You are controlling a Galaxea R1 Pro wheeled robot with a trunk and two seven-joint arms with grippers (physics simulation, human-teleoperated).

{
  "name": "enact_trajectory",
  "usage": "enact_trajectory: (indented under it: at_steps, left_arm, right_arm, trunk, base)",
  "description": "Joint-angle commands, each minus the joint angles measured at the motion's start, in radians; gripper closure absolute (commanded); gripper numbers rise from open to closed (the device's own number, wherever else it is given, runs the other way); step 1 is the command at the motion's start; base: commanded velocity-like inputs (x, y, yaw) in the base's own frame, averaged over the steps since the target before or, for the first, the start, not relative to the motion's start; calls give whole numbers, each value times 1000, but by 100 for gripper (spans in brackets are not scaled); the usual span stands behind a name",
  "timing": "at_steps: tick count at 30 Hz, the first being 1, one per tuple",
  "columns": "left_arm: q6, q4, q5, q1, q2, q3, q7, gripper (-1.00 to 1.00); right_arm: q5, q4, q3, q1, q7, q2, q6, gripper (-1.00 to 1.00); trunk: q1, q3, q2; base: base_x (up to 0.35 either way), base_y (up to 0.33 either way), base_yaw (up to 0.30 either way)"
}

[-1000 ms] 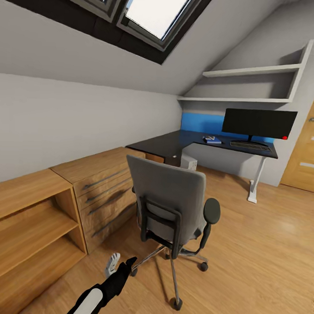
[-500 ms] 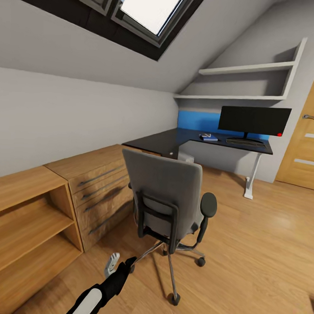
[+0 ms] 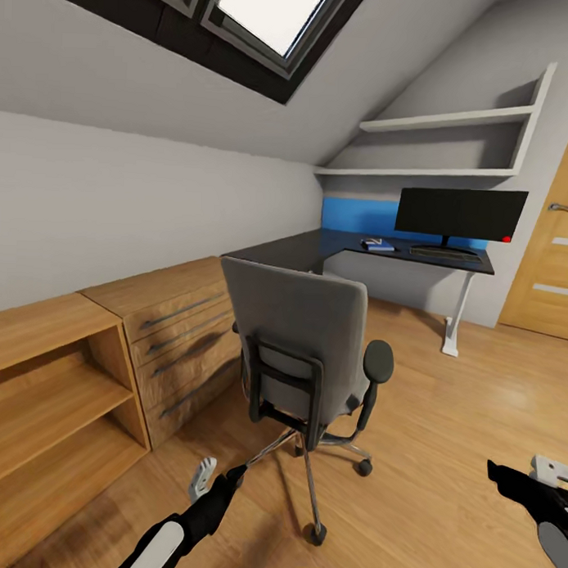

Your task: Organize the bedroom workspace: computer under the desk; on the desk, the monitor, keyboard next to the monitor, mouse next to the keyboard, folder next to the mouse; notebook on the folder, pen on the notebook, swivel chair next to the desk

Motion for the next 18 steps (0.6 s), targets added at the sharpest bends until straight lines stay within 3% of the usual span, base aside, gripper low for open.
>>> enact_trajectory:
  at_steps: [1,6,12,18]
  left_arm:
    - [4,0,8,-1,0,0,-1,-100]
    - [14,0,8,-19,9,-1,6,-100]
    - [29,0,7,-92,15,-1,13,-100]
    - [28,1,8,-96,31,0,3,-100]
  right_arm:
    - [-8,-8,-5,-17,-14,1,12,-100]
    - [-9,-26,-18,-89,-41,18,41,-100]
    - [-4,-50,-17,-167,-49,34,55,-100]
    - [0,-73,9,-253,-53,73,133,-100]
  trunk:
    - [4,-4,-8]
    - [23,-20,-43]
    - [46,-39,-85]
    - [46,-39,-85]
  base:
    - [0,0,0]
    - [0,0,0]
    - [0,0,-7]
    - [0,0,-168]
